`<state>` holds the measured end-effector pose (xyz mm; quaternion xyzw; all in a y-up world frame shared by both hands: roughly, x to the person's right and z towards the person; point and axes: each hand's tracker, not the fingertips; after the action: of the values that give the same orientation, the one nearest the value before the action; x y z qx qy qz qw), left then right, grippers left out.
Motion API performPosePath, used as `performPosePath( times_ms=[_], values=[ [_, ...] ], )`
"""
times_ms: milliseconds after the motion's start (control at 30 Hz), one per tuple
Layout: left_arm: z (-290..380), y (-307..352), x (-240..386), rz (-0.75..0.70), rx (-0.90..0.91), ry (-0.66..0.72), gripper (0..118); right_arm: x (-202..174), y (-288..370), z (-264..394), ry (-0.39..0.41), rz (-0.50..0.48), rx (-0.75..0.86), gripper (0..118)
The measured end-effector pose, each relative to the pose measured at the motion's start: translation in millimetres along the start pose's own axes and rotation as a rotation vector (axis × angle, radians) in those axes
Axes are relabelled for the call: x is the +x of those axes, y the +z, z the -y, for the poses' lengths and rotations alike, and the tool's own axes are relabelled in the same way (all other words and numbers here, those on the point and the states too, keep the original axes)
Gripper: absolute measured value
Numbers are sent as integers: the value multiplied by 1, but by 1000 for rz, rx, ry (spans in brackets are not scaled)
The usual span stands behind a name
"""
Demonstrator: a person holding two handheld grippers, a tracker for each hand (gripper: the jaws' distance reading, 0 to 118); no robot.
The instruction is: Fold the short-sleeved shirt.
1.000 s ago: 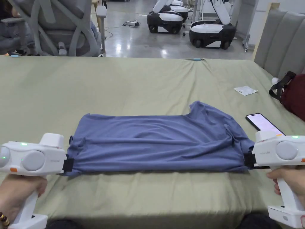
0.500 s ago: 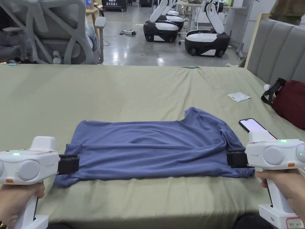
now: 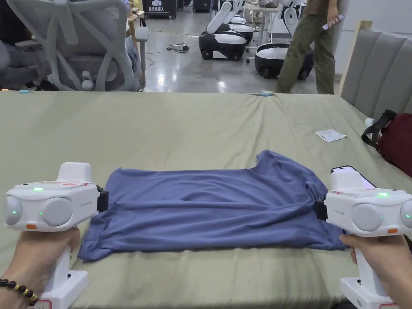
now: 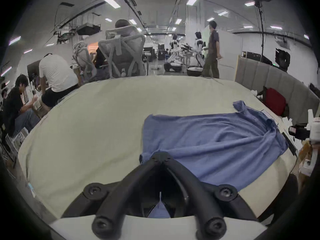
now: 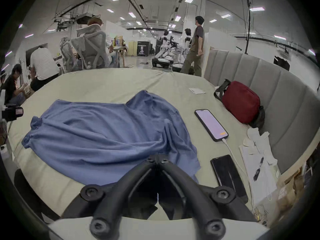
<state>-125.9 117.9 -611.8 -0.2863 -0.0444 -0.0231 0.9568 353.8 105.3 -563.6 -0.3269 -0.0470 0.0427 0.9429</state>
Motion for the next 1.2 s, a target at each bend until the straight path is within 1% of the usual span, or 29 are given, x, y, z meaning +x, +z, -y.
performPosePath(
  times_ms=[100, 133, 167, 233, 300, 333, 400, 567, 633, 667, 700, 733, 767, 800, 867, 900, 933, 1000, 1033, 1067, 1100, 1133, 1167, 1200],
  values=[
    [-25, -28, -6, -6, -1, -4, 0, -5, -3, -2, 8, -3, 0, 0],
    [-35, -39, -8, -7, -3, 0, 2, -6, -4, -3, 7, -5, 0, 0],
    [-45, -55, -12, -9, -11, 6, 12, -8, -6, -4, -3, -7, -5, 0],
    [-64, -91, -20, -27, -45, 18, 61, -11, -11, -5, -20, -18, -6, 0],
    [-77, -128, -25, -43, -88, 8, 98, -13, -18, -6, -30, -26, -4, 0],
    [-80, -145, -27, -59, -108, -1, 101, -14, -23, -6, -37, -29, -6, 0],
    [-86, -176, -26, -62, -136, -20, 97, -15, -34, -8, -65, -48, -24, 0],
    [-83, -228, -23, -45, -232, 26, 97, -21, -56, -10, -52, -51, -52, 0],
    [-78, -238, -16, -38, -256, 14, 92, -22, -61, -10, -47, -53, -62, 0],
    [-74, -242, -13, -35, -278, -5, 85, -22, -62, -10, -44, -51, -64, 0],
    [-69, -247, -9, -46, -308, -23, 74, -22, -63, -10, -42, -49, -65, 0],
    [-64, -249, -7, -55, -326, -34, 71, -21, -62, -10, -40, -48, -66, 0],
    [-61, -249, -7, -40, -307, -11, 62, -21, -61, -11, -39, -48, -67, 0],
    [-62, -243, -6, -65, -265, 32, 56, -20, -61, -12, -37, -48, -67, 0],
    [-67, -237, -5, -49, -260, 58, 41, -15, -62, -18, -32, -51, -64, 0],
    [-70, -235, -4, -7, -254, 69, 4, -13, -63, -23, -29, -51, -61, 0],
    [-72, -230, -4, -25, -255, 62, 1, -10, -65, -31, -23, -50, -56, 0],
    [-75, -225, 0, -32, -246, 29, 1, -1, -73, -52, -7, -45, -28, 0],
    [-76, -223, 0, -31, -242, 23, 1, 4, -81, -63, -10, -49, -23, 4],
    [-77, -221, -1, -30, -239, 21, 1, 11, -93, -75, -17, -57, -26, 20],
    [-77, -220, -1, -24, -234, 26, 1, 15, -108, -87, -22, -46, -44, 62],
    [-77, -219, -2, -19, -231, 30, 1, 19, -121, -97, -23, -23, -69, 96],
    [-77, -219, -2, -15, -229, 35, 1, 24, -141, -108, -7, -10, -114, 118],
    [-77, -220, -2, -15, -230, 33, 1, 27, -159, -116, 3, -12, -131, 115]
  ],
)
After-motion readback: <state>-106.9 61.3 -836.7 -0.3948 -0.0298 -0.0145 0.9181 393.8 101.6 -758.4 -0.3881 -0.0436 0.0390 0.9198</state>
